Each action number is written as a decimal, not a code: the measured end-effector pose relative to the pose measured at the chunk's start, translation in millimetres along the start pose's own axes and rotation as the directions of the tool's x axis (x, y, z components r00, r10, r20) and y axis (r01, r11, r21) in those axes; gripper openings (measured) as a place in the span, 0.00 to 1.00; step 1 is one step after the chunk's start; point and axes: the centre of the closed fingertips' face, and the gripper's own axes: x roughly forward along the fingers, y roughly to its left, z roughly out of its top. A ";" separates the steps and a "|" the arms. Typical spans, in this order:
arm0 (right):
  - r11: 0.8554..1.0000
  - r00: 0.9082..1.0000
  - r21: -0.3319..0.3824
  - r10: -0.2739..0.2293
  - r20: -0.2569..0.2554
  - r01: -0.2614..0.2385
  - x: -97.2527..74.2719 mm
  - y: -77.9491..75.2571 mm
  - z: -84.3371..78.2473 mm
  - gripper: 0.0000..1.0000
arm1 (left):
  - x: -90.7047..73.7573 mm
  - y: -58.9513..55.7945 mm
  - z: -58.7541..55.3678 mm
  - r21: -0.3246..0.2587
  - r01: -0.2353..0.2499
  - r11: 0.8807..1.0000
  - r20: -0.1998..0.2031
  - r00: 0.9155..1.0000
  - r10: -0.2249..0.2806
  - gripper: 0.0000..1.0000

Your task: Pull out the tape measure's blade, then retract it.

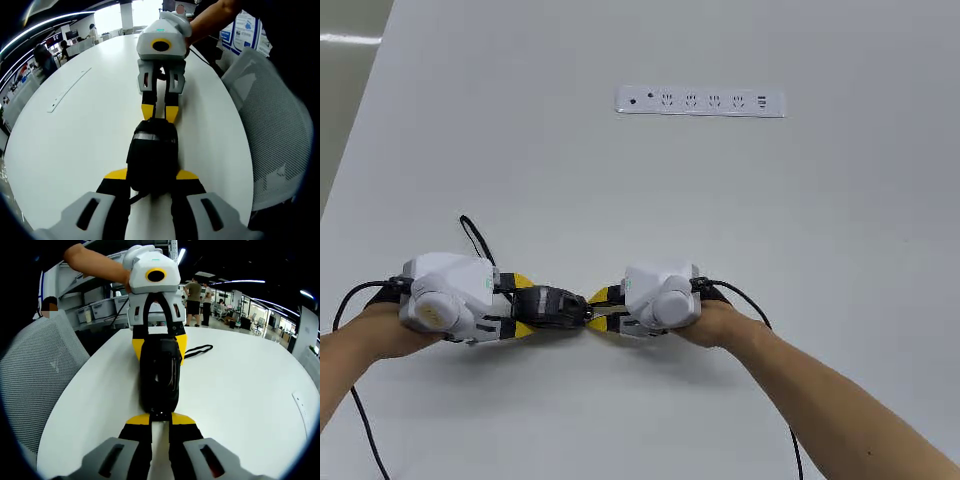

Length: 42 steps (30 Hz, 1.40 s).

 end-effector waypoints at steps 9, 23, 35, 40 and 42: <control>1.000 1.000 0.003 0.001 -0.005 -0.001 -0.1 0.4 -0.7 0.09 | 0.2 -0.4 0.2 -0.001 0.002 1.000 -0.003 1.000 -0.002 0.27; 1.000 1.000 0.007 0.000 0.001 0.000 -1.8 1.3 1.1 0.09 | -0.4 -0.8 -2.0 -0.005 0.003 1.000 -0.007 1.000 -0.003 0.27; 1.000 1.000 0.015 0.002 -0.002 -0.002 -5.1 1.8 -1.3 0.09 | -1.5 -2.6 1.4 -0.008 0.005 1.000 -0.006 1.000 -0.005 0.27; 1.000 1.000 0.016 0.002 -0.002 -0.002 -7.3 2.0 -2.0 0.09 | -1.8 -2.8 1.7 -0.007 0.006 1.000 -0.008 1.000 -0.006 0.27; 1.000 1.000 0.017 0.003 -0.002 -0.003 -8.0 2.3 -2.8 0.09 | -1.8 -2.9 2.0 -0.007 0.007 1.000 -0.010 1.000 -0.007 0.27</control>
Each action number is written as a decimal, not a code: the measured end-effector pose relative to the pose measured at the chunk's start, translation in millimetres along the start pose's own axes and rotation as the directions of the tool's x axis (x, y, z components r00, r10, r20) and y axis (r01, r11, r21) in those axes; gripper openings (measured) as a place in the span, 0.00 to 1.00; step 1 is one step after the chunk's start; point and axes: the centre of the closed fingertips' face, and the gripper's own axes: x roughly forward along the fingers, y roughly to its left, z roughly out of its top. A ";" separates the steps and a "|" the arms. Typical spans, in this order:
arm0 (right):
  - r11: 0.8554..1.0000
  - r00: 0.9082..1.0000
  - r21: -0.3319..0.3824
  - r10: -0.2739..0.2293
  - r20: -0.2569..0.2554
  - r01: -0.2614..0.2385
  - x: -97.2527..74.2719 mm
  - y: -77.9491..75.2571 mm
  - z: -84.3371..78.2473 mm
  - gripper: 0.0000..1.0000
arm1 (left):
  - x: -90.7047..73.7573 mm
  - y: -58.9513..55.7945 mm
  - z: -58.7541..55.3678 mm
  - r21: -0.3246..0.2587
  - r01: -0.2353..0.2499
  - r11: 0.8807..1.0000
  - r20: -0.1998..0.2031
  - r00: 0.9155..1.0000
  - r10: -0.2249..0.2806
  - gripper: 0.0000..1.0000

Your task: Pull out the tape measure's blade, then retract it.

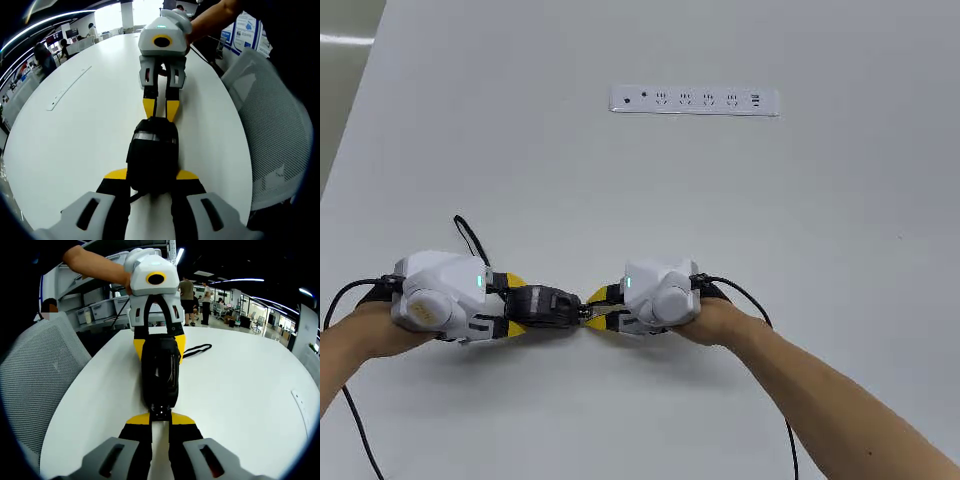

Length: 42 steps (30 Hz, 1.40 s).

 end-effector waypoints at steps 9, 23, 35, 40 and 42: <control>1.000 1.000 -0.009 0.001 -0.004 -0.001 -4.8 0.1 -2.4 0.09 | 0.1 0.2 -0.4 -0.001 0.001 1.000 -0.002 1.000 -0.001 0.27; 1.000 1.000 -0.005 0.003 -0.007 -0.003 -10.3 0.1 -4.6 0.09 | -0.3 0.3 -1.2 0.001 0.001 1.000 -0.003 1.000 -0.001 0.27; 1.000 1.000 0.001 0.001 -0.013 -0.001 -15.8 0.1 -7.7 0.09 | -0.3 0.2 -1.7 0.000 0.001 1.000 -0.004 1.000 -0.001 0.27; 1.000 1.000 0.003 0.001 -0.014 -0.001 -18.5 0.0 -8.6 0.09 | -0.2 0.2 -1.8 -0.002 0.001 1.000 -0.005 1.000 -0.001 0.27; 1.000 1.000 0.002 0.001 -0.015 -0.001 -19.2 0.1 -9.3 0.09 | -0.2 0.3 -1.8 -0.001 0.001 1.000 -0.005 1.000 -0.001 0.27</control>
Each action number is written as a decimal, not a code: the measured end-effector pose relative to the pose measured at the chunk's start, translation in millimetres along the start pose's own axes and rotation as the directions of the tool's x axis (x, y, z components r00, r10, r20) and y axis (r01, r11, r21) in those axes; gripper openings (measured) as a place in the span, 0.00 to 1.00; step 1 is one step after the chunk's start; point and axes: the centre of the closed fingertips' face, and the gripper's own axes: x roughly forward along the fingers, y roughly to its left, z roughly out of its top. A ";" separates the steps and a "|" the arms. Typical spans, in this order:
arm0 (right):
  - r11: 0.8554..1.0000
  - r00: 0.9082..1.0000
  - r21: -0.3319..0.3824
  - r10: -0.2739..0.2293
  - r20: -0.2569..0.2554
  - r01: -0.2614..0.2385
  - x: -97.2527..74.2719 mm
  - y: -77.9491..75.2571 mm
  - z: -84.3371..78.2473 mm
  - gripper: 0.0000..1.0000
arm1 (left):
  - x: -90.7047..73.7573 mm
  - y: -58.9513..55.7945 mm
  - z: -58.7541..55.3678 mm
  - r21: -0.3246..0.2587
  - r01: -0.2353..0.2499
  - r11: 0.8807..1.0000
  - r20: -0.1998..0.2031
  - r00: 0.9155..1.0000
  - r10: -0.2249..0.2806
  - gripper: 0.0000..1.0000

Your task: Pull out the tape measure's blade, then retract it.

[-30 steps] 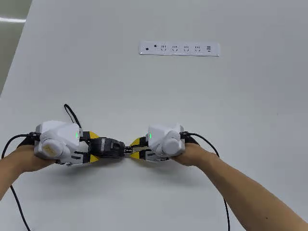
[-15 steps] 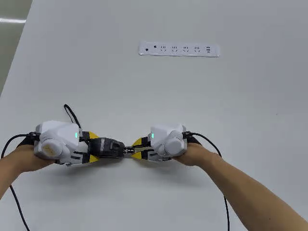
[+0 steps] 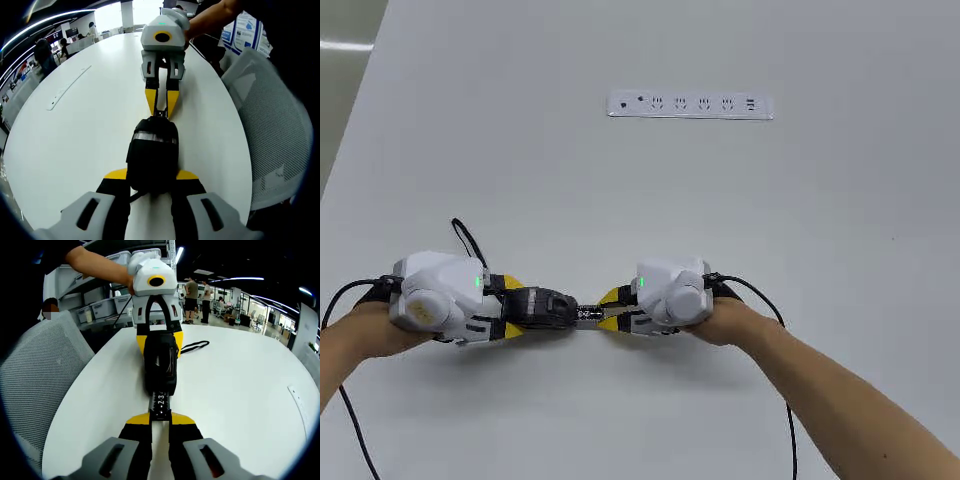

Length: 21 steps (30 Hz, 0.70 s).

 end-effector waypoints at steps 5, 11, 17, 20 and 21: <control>1.000 1.000 0.005 0.002 -0.001 -0.002 -1.8 0.5 -1.6 0.09 | 0.1 -0.3 0.6 0.000 -0.001 1.000 0.000 1.000 0.001 0.27; 1.000 1.000 -0.003 0.001 -0.007 -0.001 -4.7 0.9 -4.6 0.09 | 0.3 -0.6 1.4 -0.002 -0.001 1.000 -0.001 1.000 0.001 0.27; 1.000 1.000 -0.003 0.001 -0.011 -0.001 -7.7 0.5 -7.4 0.09 | 0.5 -0.6 1.6 -0.001 -0.001 1.000 -0.002 1.000 0.001 0.27; 1.000 1.000 0.001 0.000 -0.011 0.000 -9.2 0.4 -8.3 0.09 | 0.5 -0.5 1.4 -0.003 -0.001 1.000 -0.001 1.000 0.001 0.27; 1.000 1.000 0.000 -0.001 -0.010 0.001 -9.6 0.2 -8.5 0.09 | 0.6 -0.4 1.4 -0.003 -0.001 1.000 -0.001 1.000 0.001 0.27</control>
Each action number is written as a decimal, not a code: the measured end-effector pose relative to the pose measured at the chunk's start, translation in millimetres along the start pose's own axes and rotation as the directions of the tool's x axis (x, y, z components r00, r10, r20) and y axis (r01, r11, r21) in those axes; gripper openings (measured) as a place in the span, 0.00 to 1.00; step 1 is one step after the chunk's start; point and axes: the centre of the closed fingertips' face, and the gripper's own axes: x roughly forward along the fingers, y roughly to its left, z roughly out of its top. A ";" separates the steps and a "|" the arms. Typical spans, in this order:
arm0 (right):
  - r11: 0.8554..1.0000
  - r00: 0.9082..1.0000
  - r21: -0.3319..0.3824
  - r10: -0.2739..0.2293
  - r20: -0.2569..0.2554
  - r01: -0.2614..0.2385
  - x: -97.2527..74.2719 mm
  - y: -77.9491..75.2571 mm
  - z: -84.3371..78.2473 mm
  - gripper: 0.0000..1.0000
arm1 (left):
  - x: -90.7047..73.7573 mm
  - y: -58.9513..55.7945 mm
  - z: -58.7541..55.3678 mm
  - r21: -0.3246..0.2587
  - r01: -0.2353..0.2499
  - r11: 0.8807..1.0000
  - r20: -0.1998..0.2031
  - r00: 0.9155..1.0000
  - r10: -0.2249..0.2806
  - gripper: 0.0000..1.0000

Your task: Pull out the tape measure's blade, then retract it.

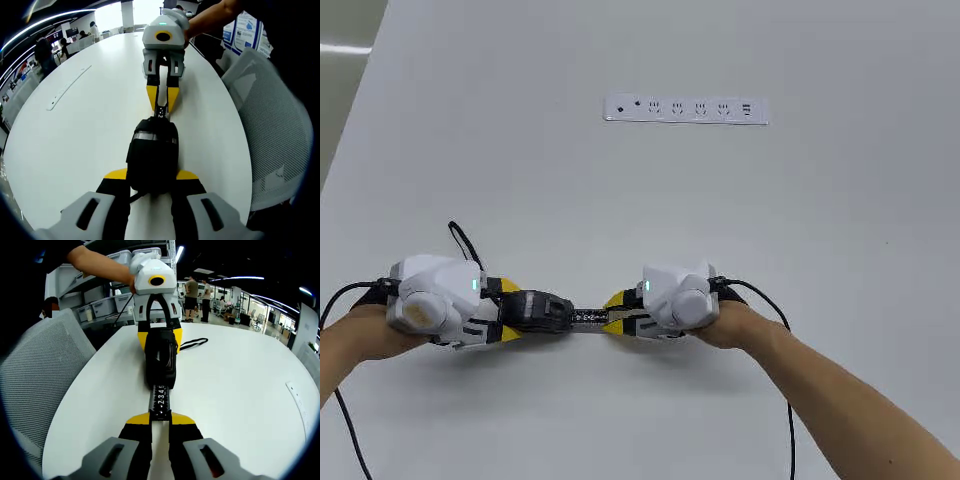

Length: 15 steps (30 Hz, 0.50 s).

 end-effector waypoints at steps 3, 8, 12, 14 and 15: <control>1.000 1.000 0.002 0.000 0.000 0.000 -1.6 0.1 -1.4 0.09 | 0.1 0.1 0.0 0.000 0.001 1.000 0.000 1.000 -0.001 0.27; 1.000 1.000 -0.001 -0.001 0.000 0.001 -3.6 0.0 -3.2 0.09 | 0.4 0.7 -0.8 0.000 0.001 1.000 0.000 1.000 -0.001 0.27; 1.000 1.000 -0.001 -0.001 -0.001 0.001 -5.6 0.4 -4.4 0.09 | 0.7 1.0 -1.6 0.000 0.000 1.000 -0.002 1.000 0.000 0.27; 1.000 1.000 0.001 -0.002 0.000 0.002 -7.0 0.3 -5.3 0.09 | 0.9 1.2 -2.0 0.000 0.000 1.000 -0.003 1.000 0.000 0.27; 1.000 1.000 0.004 -0.002 -0.001 0.002 -7.6 0.3 -6.1 0.09 | 1.0 1.2 -2.2 -0.001 0.000 1.000 -0.002 1.000 0.000 0.27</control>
